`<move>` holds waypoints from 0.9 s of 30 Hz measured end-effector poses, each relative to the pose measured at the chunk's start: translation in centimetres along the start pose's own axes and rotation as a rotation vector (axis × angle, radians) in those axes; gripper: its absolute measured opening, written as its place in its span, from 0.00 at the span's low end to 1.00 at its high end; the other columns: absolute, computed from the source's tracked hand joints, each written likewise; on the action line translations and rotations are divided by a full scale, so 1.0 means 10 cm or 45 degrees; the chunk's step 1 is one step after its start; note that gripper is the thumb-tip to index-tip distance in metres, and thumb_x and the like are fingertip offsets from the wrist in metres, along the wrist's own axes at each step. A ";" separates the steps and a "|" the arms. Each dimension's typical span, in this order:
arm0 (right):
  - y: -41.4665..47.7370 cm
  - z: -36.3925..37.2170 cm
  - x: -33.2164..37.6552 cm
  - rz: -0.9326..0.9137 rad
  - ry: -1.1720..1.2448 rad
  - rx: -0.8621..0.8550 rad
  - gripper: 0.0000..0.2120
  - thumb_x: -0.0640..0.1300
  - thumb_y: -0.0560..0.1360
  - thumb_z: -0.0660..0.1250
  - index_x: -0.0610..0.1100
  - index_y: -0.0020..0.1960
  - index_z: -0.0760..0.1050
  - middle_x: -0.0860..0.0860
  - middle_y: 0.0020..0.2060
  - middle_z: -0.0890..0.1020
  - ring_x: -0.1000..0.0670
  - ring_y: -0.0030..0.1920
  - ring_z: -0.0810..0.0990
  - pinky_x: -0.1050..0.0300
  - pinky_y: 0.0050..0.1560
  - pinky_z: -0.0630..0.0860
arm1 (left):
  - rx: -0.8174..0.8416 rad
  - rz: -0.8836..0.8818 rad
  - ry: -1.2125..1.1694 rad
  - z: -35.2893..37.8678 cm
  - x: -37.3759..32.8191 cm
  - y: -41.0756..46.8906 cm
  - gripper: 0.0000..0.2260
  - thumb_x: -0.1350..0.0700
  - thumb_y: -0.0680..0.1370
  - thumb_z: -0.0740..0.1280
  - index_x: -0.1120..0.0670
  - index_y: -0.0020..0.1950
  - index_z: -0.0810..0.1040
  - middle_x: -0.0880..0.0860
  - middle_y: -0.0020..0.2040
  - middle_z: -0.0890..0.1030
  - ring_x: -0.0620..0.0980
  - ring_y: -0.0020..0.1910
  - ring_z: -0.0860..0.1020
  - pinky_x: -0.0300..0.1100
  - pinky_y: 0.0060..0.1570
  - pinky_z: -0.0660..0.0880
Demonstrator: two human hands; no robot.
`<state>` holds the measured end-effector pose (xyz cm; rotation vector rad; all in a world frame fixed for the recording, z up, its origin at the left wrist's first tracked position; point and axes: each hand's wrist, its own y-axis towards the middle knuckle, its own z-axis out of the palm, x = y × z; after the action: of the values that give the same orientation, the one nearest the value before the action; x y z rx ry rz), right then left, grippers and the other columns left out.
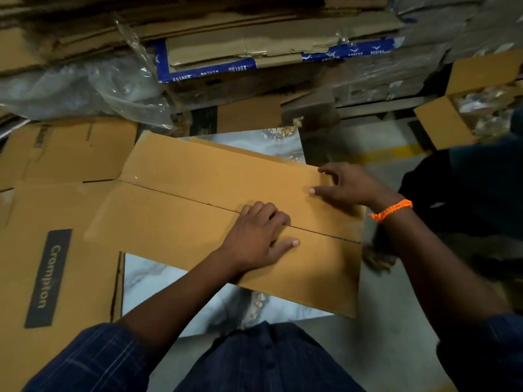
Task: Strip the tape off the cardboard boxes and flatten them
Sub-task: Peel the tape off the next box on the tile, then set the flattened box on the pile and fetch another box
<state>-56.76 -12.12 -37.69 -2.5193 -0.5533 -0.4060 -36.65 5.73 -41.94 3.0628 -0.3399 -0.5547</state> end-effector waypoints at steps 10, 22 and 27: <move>-0.85 0.20 -0.30 -0.064 -0.275 -0.016 0.48 0.61 0.71 0.75 0.48 0.81 0.55 0.45 0.81 0.52 0.41 0.80 0.52 0.41 0.78 0.58 | -0.316 0.222 0.093 -0.48 -0.24 0.01 0.26 0.27 0.72 0.66 0.50 0.43 0.71 0.47 0.40 0.73 0.45 0.36 0.70 0.39 0.33 0.62; -1.04 0.54 0.06 -0.186 -0.628 -0.322 0.30 0.58 0.77 0.63 0.41 0.72 0.67 0.41 0.70 0.72 0.38 0.67 0.70 0.41 0.62 0.75 | -0.533 0.284 0.287 -0.72 -0.55 -0.73 0.25 0.29 0.77 0.63 0.51 0.39 0.73 0.47 0.35 0.72 0.44 0.32 0.66 0.36 0.32 0.53; -1.21 0.42 0.14 -0.350 -0.879 -0.511 0.13 0.52 0.80 0.63 0.43 0.58 0.74 0.45 0.52 0.82 0.42 0.52 0.77 0.51 0.36 0.75 | -0.167 -0.106 -0.323 -0.99 -0.68 -0.93 0.27 0.37 0.84 0.50 0.49 0.37 0.79 0.45 0.33 0.79 0.43 0.33 0.76 0.41 0.34 0.70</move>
<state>-60.43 0.03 -35.39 -2.9590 -1.1833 0.3216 -37.40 16.00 -30.74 2.8941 -0.1699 -0.9331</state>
